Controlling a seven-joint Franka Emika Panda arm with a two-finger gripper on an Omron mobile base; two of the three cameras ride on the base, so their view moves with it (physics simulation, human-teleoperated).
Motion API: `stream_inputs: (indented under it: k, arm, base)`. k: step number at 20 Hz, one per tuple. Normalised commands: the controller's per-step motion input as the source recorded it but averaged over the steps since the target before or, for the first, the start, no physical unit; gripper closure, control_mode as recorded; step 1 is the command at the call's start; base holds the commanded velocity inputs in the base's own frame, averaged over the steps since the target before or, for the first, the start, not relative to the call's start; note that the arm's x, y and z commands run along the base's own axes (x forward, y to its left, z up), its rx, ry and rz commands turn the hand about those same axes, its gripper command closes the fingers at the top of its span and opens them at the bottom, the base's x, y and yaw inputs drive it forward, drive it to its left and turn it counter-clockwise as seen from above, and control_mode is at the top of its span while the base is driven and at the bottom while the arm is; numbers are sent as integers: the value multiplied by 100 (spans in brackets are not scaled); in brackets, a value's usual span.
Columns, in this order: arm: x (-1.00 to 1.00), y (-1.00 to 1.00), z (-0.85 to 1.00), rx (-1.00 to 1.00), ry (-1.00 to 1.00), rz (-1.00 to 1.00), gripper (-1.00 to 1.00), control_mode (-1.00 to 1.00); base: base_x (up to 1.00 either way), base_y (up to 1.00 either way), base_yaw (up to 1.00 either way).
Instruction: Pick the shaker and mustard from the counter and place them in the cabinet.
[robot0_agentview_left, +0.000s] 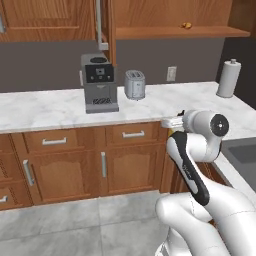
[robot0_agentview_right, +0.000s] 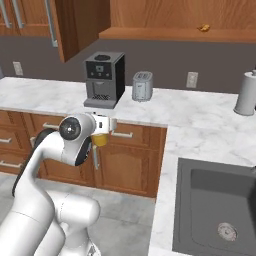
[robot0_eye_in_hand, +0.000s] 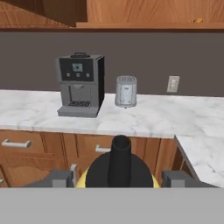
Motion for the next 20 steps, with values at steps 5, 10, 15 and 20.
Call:
stream_inputs:
  k: [5, 10, 15, 20]
  arm:
    - [0, 0, 0, 0, 0, 0, 100, 100]
    - [0, 0, 0, 0, 0, 0, 100, 100]
    - [0, 0, 0, 0, 0, 0, 100, 100]
    - [0, 0, 0, 0, 0, 0, 100, 100]
  base:
    - [46, -34, 6]
    - [55, -29, 4]
    - [55, -23, 2]
    - [51, -23, 3]
